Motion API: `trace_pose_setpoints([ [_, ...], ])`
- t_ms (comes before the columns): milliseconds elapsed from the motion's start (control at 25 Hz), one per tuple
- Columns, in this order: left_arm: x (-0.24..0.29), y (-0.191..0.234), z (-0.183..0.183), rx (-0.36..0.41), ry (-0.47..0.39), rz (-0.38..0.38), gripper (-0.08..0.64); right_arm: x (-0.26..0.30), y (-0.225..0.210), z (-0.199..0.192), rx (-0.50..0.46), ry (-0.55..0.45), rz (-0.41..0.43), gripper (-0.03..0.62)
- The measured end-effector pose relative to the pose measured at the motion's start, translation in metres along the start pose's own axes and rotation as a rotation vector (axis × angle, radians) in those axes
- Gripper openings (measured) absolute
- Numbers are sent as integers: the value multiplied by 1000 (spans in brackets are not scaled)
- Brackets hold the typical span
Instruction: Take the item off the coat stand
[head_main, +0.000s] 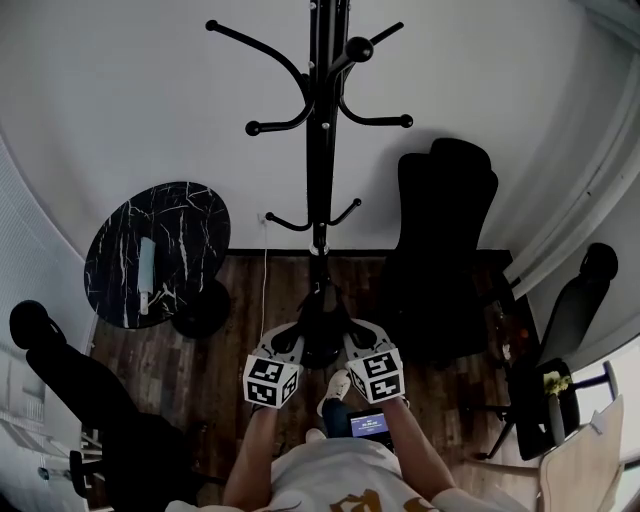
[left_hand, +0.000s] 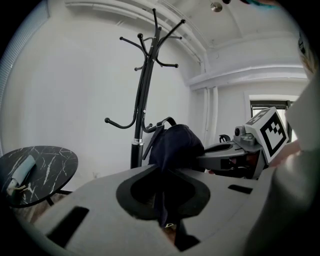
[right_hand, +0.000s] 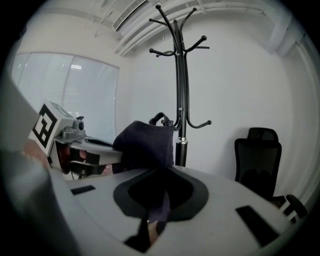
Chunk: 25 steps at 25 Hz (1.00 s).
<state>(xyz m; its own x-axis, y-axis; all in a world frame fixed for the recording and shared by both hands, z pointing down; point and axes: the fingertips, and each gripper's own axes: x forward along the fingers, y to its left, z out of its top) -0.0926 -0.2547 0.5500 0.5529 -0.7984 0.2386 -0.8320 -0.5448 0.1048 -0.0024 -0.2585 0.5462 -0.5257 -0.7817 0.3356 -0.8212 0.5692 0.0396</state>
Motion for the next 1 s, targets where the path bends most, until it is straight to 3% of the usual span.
trace_pose_setpoints([
  [480,-17,-6,-10,-40,-1,21,31,-13,14,-7,-38,12,-1,31],
  [1000,-37,-37,2,-51,-42,78,31,-51,15,3,-42,-49,20,31],
])
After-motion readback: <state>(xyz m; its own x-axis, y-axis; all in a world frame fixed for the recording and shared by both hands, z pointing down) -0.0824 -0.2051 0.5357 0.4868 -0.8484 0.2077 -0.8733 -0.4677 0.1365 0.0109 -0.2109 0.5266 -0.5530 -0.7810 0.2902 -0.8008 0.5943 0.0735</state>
